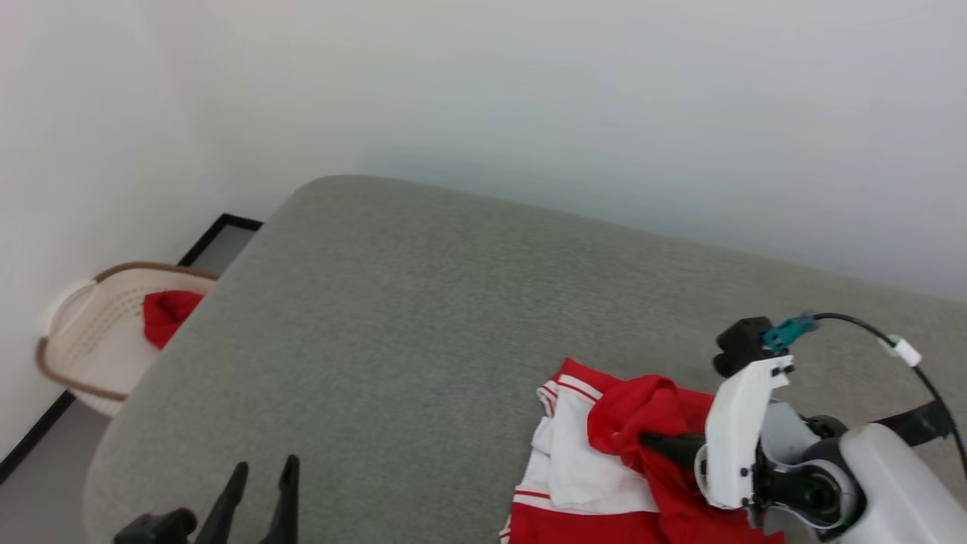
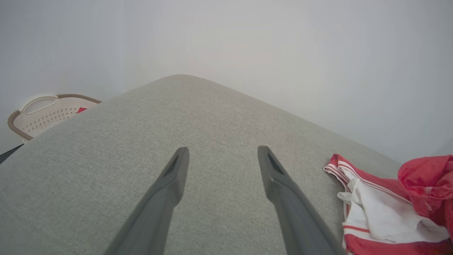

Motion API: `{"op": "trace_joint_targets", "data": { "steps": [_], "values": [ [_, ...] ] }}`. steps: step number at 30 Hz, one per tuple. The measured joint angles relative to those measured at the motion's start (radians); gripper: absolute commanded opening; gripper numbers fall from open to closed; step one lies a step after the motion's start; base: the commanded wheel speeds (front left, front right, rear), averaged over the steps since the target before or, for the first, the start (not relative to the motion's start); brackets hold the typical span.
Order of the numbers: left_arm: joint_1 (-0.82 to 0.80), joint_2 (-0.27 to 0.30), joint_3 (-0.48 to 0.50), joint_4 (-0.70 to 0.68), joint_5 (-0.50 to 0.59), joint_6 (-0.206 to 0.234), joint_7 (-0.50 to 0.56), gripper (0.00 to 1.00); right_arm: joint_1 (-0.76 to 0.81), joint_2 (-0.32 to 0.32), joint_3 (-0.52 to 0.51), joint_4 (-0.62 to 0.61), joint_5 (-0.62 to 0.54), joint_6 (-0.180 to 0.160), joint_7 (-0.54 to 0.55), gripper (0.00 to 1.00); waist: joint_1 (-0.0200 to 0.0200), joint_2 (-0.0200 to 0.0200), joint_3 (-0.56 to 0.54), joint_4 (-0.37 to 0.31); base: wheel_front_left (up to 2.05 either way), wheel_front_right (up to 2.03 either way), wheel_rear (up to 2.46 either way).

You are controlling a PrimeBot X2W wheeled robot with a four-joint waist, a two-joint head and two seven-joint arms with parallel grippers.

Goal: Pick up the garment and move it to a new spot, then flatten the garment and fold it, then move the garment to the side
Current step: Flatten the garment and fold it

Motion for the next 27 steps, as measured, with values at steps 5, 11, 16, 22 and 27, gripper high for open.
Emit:
{"op": "trace_joint_targets", "data": {
  "steps": [5, 11, 16, 22, 27],
  "values": [
    [-0.032, -0.015, -0.020, 0.025, 0.006, -0.004, 0.000, 1.00, -0.033, 0.029, 0.042, 0.065, -0.034, 0.000, -0.045, 0.00, 0.0000, 0.0000, -0.002, 0.045, 0.00, 0.00, 0.00],
    [-0.055, -0.027, -0.036, 0.051, 0.009, -0.013, 0.000, 1.00, -0.068, 0.056, 0.109, 0.179, -0.059, 0.000, -0.099, 0.53, 0.0000, 0.0000, 0.006, 0.084, 0.00, 0.00, 0.00],
    [-0.063, -0.031, -0.033, 0.061, 0.008, -0.018, -0.002, 1.00, -0.103, 0.066, 0.147, 0.228, -0.058, 0.000, -0.143, 1.00, 0.0001, 0.0000, 0.017, 0.086, 0.00, 0.00, 0.00],
    [-0.063, -0.033, -0.012, 0.067, 0.008, -0.021, -0.002, 1.00, -0.138, 0.072, 0.180, 0.236, -0.015, 0.000, -0.172, 1.00, 0.0000, 0.0000, 0.017, 0.059, 0.00, 0.00, 0.00],
    [-0.061, -0.034, 0.005, 0.061, 0.009, -0.022, -0.002, 1.00, -0.149, 0.072, 0.201, 0.197, 0.048, 0.000, -0.185, 1.00, 0.0001, 0.0000, 0.014, 0.024, 0.00, 0.00, 0.00]
  ]
}}
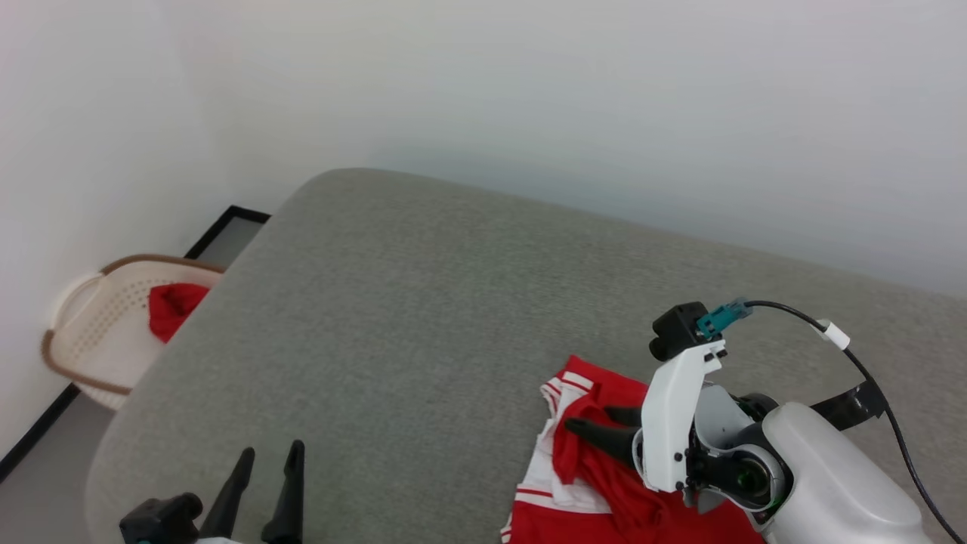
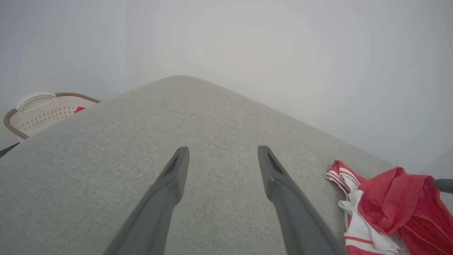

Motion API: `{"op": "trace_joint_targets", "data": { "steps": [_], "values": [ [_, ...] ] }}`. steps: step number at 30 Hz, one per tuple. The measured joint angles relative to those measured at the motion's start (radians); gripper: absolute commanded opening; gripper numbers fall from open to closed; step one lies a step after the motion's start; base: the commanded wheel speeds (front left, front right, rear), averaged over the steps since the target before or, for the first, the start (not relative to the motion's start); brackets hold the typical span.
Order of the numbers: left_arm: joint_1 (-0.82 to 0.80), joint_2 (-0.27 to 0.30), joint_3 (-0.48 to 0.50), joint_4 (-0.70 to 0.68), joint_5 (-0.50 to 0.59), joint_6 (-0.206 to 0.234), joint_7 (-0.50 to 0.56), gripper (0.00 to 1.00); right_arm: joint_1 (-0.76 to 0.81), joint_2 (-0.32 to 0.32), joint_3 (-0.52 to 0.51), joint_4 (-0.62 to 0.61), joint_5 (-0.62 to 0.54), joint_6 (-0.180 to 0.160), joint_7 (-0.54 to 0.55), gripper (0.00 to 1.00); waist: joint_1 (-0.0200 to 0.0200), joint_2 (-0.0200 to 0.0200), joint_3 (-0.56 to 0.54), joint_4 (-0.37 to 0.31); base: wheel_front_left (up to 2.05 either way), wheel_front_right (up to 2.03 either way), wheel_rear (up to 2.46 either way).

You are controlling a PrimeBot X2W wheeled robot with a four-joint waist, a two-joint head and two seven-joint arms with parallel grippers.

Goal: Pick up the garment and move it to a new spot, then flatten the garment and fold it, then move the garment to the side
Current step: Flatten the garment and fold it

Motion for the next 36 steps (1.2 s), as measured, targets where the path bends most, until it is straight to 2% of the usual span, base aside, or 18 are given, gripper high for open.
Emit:
{"op": "trace_joint_targets", "data": {
  "steps": [9, 15, 21, 28, 36],
  "values": [
    [0.010, 0.000, 0.033, -0.018, 0.017, -0.003, -0.002, 1.00, -0.012, -0.057, 0.028, -0.137, 0.060, 0.000, -0.086, 1.00, 0.0000, 0.0000, -0.002, -0.084, 0.00, 0.00, 0.00],
    [0.031, 0.001, 0.063, -0.038, 0.033, -0.004, -0.002, 1.00, -0.005, -0.126, 0.026, -0.212, 0.057, 0.000, -0.180, 1.00, 0.0000, 0.0000, -0.005, -0.147, 0.00, 0.00, 0.00],
    [0.057, 0.003, 0.096, -0.061, 0.059, -0.004, -0.002, 1.00, 0.031, -0.217, 0.012, -0.263, -0.003, 0.000, -0.354, 1.00, 0.0000, 0.0000, -0.009, -0.211, 0.00, 0.00, 0.00],
    [0.084, 0.004, 0.129, -0.082, 0.086, -0.004, -0.002, 1.00, 0.098, -0.304, -0.026, -0.262, -0.092, 0.000, -0.576, 1.00, 0.0000, 0.0000, -0.018, -0.279, 0.00, 0.00, 0.00],
    [0.116, 0.016, 0.152, -0.100, 0.115, -0.008, -0.002, 1.00, 0.199, -0.365, -0.098, -0.222, -0.185, 0.000, -0.786, 1.00, 0.0000, 0.0000, -0.034, -0.335, 0.00, 0.00, 0.00]
  ]
}}
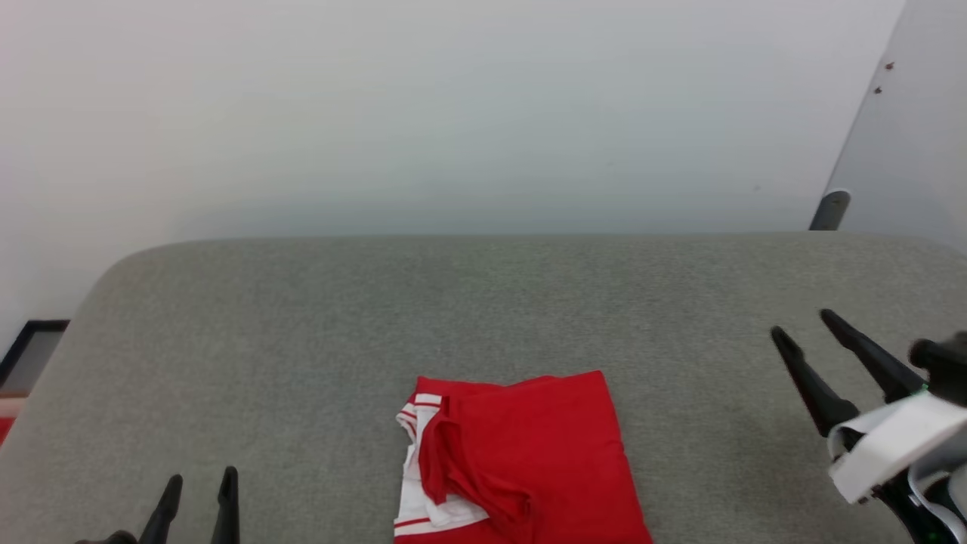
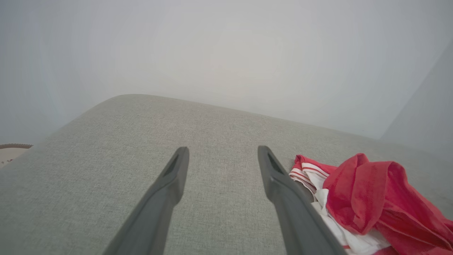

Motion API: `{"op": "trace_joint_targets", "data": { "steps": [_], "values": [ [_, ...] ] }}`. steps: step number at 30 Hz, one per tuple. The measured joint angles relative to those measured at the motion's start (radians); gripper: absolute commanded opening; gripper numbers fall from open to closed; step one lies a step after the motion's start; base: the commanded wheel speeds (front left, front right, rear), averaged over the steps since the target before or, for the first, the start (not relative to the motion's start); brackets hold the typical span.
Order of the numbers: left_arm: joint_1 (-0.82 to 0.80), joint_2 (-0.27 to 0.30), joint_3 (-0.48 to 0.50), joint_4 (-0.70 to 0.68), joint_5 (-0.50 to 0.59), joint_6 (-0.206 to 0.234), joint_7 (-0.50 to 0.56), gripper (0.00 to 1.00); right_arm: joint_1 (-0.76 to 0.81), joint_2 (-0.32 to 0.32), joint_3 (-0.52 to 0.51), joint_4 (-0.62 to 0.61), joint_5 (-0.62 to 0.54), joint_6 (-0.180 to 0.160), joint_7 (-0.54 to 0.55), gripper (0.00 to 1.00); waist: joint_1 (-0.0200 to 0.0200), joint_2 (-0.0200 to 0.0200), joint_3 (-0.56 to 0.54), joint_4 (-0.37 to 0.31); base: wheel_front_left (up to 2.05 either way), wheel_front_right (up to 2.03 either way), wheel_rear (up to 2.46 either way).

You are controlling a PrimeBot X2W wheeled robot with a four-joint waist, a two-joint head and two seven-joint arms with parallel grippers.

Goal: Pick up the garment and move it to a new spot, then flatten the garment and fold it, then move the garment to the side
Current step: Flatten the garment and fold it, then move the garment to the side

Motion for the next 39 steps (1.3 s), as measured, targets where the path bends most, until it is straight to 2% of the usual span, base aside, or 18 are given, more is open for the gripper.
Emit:
{"op": "trace_joint_targets", "data": {
  "steps": [12, 24, 39],
  "values": [
    [0.028, 0.005, 0.043, -0.035, 0.052, -0.004, 0.000, 1.00, 0.149, 0.001, -0.155, 0.045, -0.108, 0.000, -0.086, 1.00, 0.0000, 0.0000, -0.016, -0.049, 0.00, 0.00, 0.00],
    [0.032, 0.021, 0.042, -0.048, 0.091, -0.005, 0.000, 1.00, 0.302, 0.085, -0.331, -0.002, -0.198, 0.000, -0.098, 1.00, 0.0000, -0.0001, -0.029, -0.043, 0.00, 0.00, 0.00],
    [0.032, 0.024, 0.027, -0.046, 0.090, -0.005, 0.000, 1.00, 0.353, 0.128, -0.371, -0.046, -0.243, 0.000, -0.067, 1.00, 0.0000, 0.0000, -0.031, -0.043, 0.00, 0.00, 0.00]
  ]
}}
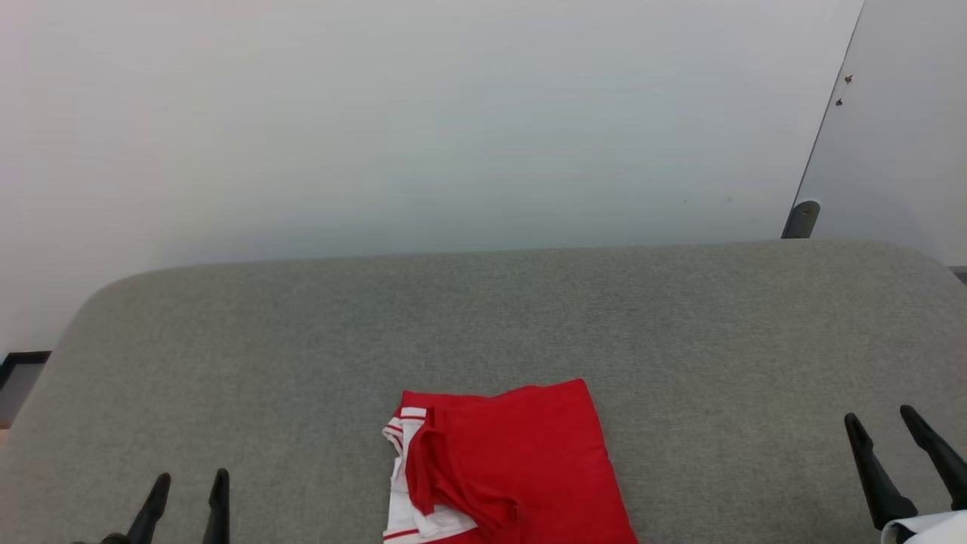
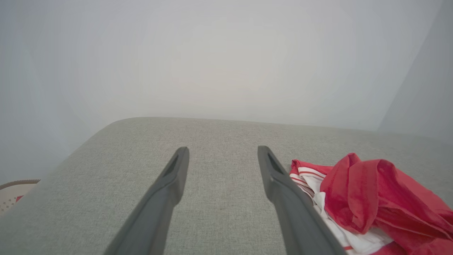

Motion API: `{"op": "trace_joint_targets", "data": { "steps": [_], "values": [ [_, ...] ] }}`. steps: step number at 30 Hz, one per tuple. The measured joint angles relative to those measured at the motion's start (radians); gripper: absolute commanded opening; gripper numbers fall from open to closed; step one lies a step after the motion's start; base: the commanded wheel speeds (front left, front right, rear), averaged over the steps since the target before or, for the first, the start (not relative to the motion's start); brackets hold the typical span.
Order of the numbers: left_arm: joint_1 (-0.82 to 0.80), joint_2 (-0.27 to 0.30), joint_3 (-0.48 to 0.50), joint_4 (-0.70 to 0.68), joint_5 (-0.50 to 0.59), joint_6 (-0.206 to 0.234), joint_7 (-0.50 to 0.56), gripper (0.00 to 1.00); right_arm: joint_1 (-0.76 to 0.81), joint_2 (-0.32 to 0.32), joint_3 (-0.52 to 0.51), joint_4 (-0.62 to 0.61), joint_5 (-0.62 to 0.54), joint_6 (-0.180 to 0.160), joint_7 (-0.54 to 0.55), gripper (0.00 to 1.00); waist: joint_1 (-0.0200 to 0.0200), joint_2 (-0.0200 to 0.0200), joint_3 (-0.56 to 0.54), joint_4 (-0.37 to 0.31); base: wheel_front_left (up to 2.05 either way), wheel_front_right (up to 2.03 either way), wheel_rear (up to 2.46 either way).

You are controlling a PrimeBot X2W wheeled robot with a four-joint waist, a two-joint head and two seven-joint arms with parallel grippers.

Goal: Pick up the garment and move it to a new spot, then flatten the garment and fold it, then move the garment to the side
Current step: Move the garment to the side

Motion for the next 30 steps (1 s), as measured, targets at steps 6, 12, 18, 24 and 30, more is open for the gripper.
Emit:
{"op": "trace_joint_targets", "data": {
  "steps": [6, 12, 18, 24, 30],
  "values": [
    [-0.008, 0.005, 0.012, 0.006, -0.001, 0.000, 0.000, 1.00, -0.009, 0.005, 0.022, -0.020, -0.003, 0.000, 0.058, 1.00, 0.0000, 0.0000, 0.004, 0.020, 0.00, 0.00, 0.00],
    [-0.038, -0.016, 0.039, 0.037, -0.001, 0.015, 0.000, 1.00, -0.061, 0.015, 0.077, -0.021, 0.022, 0.000, 0.145, 1.00, 0.0000, 0.0000, 0.010, 0.063, 0.00, 0.00, 0.00],
    [-0.070, -0.036, 0.025, 0.054, 0.009, 0.019, 0.000, 1.00, -0.117, 0.014, 0.144, 0.002, 0.076, 0.000, 0.249, 1.00, 0.0000, 0.0000, 0.019, 0.127, 0.00, 0.00, 0.00],
    [-0.087, -0.047, 0.008, 0.074, 0.010, 0.019, 0.000, 1.00, -0.159, 0.007, 0.195, 0.034, 0.145, 0.000, 0.401, 1.00, 0.0000, 0.0000, 0.031, 0.203, 0.00, 0.00, 0.00],
    [-0.095, -0.059, -0.006, 0.095, 0.008, 0.015, 0.000, 1.00, -0.186, 0.002, 0.210, 0.058, 0.191, 0.000, 0.567, 1.00, 0.0000, 0.0000, 0.049, 0.271, 0.00, 0.00, 0.00]
  ]
}}
